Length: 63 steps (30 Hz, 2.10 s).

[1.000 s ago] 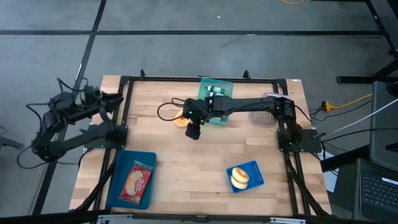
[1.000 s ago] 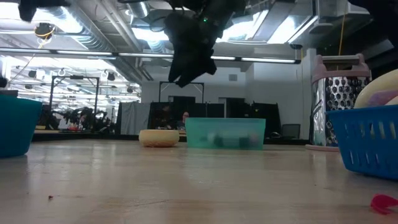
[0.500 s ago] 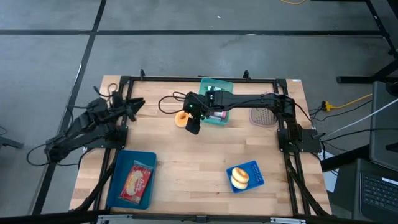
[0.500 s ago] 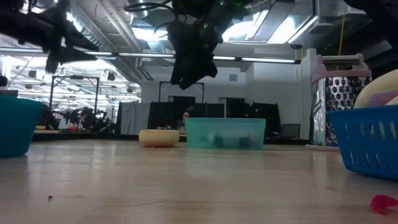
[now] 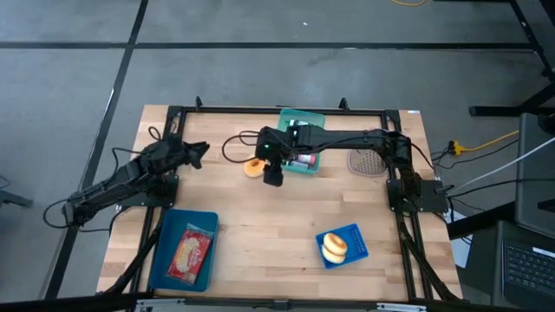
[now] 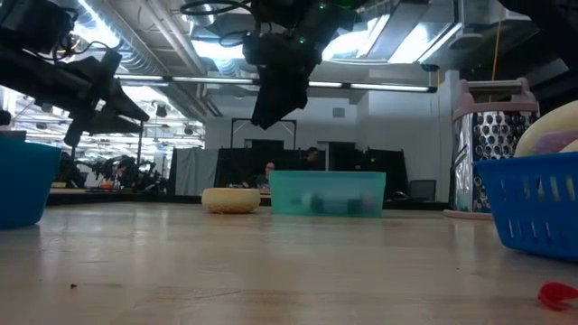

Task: Pick & Place Food Item
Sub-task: Put the pink donut into the blue bin

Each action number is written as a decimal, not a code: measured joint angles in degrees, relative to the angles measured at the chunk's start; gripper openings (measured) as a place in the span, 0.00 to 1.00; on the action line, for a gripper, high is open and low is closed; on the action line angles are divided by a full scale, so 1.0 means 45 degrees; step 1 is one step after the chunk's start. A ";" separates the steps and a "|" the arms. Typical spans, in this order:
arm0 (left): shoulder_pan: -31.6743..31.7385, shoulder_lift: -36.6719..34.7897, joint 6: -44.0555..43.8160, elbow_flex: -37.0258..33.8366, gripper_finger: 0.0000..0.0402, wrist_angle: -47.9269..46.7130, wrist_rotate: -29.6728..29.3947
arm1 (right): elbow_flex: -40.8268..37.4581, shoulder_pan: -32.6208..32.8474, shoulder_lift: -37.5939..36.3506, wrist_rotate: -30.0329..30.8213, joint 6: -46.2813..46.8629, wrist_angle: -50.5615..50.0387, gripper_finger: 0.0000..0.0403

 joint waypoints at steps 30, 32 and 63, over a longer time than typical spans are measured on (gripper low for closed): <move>-0.0014 0.0426 -0.0707 0.0024 0.35 -0.0200 -0.1006 | 0.5804 -0.0058 0.4847 -0.0318 -0.1313 -0.2210 0.51; -0.0014 0.0429 -0.0700 0.0024 0.35 -0.0195 -0.0932 | 0.5868 -0.0068 0.5082 -0.0357 -0.1274 -0.2619 0.51; -0.0014 0.0426 -0.0464 0.0019 0.35 -0.0205 -0.0746 | 0.6646 -0.0364 0.5866 -0.0945 -0.0613 -0.2908 0.51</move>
